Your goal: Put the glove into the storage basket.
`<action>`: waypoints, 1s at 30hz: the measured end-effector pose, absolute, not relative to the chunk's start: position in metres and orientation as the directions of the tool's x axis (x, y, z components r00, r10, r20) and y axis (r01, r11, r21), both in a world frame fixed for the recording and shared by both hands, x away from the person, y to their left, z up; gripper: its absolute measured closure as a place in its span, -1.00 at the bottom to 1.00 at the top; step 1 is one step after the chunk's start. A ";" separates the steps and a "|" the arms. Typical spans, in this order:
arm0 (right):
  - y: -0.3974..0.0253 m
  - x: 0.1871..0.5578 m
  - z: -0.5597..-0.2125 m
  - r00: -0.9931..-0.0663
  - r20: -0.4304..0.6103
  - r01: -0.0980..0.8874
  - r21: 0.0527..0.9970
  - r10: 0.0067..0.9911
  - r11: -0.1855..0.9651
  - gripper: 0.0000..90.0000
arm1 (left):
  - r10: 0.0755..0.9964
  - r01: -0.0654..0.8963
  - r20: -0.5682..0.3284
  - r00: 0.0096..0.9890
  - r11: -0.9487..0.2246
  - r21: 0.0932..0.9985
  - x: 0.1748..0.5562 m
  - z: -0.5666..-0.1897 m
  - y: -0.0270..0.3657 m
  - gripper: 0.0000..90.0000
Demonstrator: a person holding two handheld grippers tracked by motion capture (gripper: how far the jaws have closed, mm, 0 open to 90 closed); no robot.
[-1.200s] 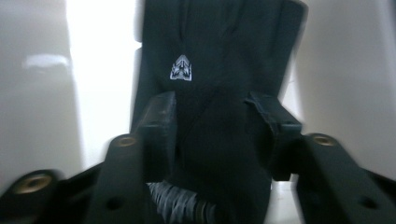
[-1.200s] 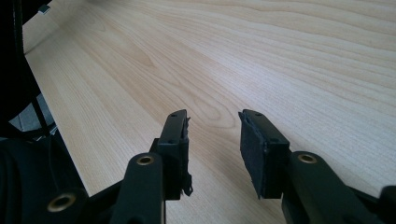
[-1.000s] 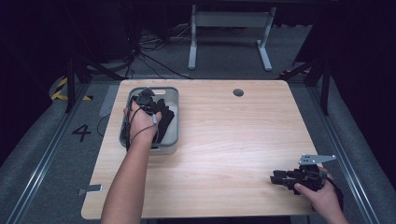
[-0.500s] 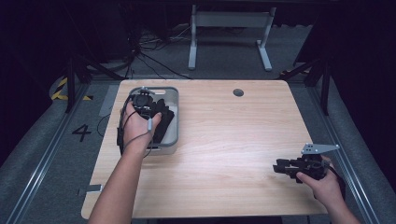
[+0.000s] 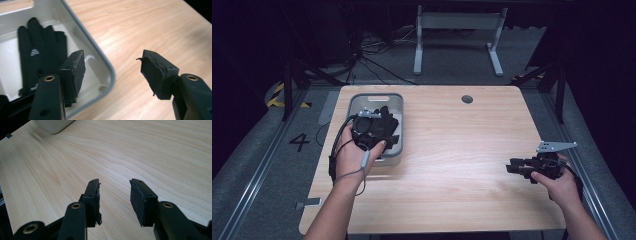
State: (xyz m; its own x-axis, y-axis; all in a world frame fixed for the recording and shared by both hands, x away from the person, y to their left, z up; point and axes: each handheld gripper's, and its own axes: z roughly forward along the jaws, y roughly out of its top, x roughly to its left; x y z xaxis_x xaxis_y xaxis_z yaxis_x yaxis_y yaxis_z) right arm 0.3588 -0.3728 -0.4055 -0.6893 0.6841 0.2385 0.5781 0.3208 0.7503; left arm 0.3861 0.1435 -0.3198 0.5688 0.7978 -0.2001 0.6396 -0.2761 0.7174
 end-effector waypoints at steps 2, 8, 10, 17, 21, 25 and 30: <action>-0.373 0.359 -0.407 -0.690 0.240 0.579 0.749 0.683 0.322 0.34 | 0.776 0.626 -0.207 0.596 -0.287 0.725 0.377 -0.320 0.142 -0.18; -0.375 0.358 -0.409 -0.694 0.244 0.580 0.747 0.677 0.325 0.34 | 0.727 0.603 -0.224 0.649 -0.312 0.734 0.357 -0.326 0.141 -0.16; -0.376 0.357 -0.409 -0.696 0.244 0.579 0.746 0.675 0.328 0.34 | 0.717 0.596 -0.229 0.658 -0.311 0.740 0.352 -0.329 0.141 -0.16; -0.379 0.354 -0.412 -0.687 0.252 0.591 0.739 0.682 0.322 0.34 | 0.700 0.590 -0.224 0.678 -0.338 0.733 0.337 -0.346 0.139 -0.16; -0.380 0.351 -0.413 -0.685 0.251 0.592 0.739 0.685 0.321 0.34 | 0.679 0.585 -0.239 0.694 -0.339 0.737 0.329 -0.354 0.136 -0.17; -0.382 0.350 -0.415 -0.684 0.254 0.596 0.735 0.683 0.323 0.34 | 0.665 0.582 -0.232 0.710 -0.370 0.724 0.325 -0.365 0.130 -0.18; -0.381 0.348 -0.418 -0.689 0.253 0.595 0.732 0.679 0.331 0.34 | 0.636 0.569 -0.225 0.738 -0.408 0.713 0.319 -0.384 0.127 -0.18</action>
State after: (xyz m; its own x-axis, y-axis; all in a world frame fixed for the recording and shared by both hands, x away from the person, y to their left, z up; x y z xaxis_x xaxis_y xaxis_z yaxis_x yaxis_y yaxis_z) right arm 0.3484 -0.3810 -0.4179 -0.6891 0.6790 0.2531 0.5952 0.3311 0.7322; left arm 0.3194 0.1266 -0.3839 0.7379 0.6364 -0.2248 0.5694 -0.4083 0.7135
